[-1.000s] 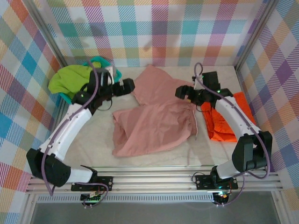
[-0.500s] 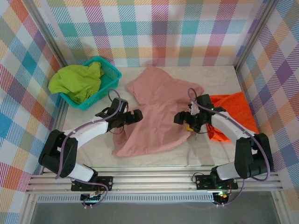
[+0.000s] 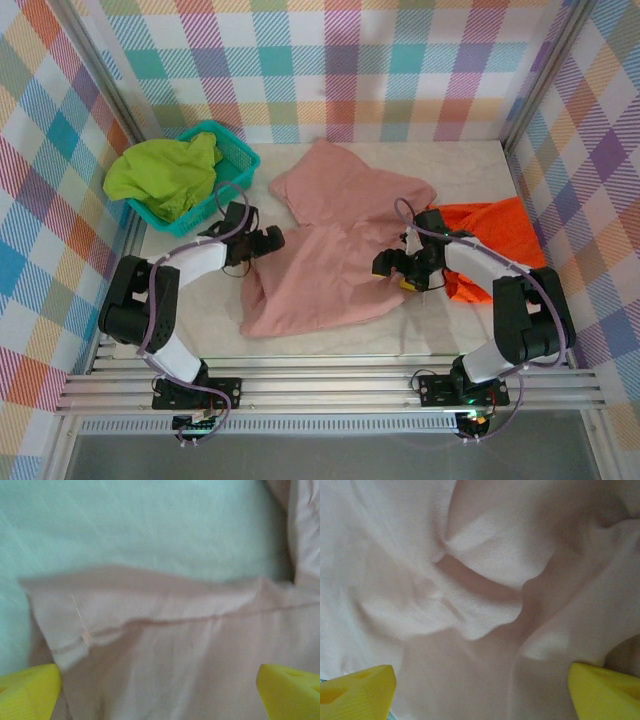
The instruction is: Fold and stack the shorts
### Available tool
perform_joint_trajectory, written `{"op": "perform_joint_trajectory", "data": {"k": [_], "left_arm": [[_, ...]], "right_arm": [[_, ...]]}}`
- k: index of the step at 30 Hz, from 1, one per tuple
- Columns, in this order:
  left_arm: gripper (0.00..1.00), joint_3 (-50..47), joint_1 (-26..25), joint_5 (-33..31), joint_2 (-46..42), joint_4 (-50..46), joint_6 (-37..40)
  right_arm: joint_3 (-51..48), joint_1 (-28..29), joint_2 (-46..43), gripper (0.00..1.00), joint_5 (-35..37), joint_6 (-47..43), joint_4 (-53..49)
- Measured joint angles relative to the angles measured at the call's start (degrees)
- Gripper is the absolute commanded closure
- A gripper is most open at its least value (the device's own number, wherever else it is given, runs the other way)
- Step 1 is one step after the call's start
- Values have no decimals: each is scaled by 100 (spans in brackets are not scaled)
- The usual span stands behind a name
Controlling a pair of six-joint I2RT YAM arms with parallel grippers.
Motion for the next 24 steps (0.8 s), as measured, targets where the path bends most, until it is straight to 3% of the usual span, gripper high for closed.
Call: {"op": "perform_joint_trajectory", "data": {"k": [3, 6, 17, 24], "left_arm": [[0, 470, 186, -2, -50, -140, 197], [7, 691, 306, 20, -251, -328, 249], [31, 122, 341, -92, -422, -890, 238], [43, 85, 341, -50, -144, -612, 192]], "right_arm": [[0, 0, 9, 11, 20, -63, -4], [0, 0, 7, 11, 20, -87, -7], [15, 0, -238, 11, 20, -107, -83], [15, 0, -240, 11, 20, -105, -83]]}}
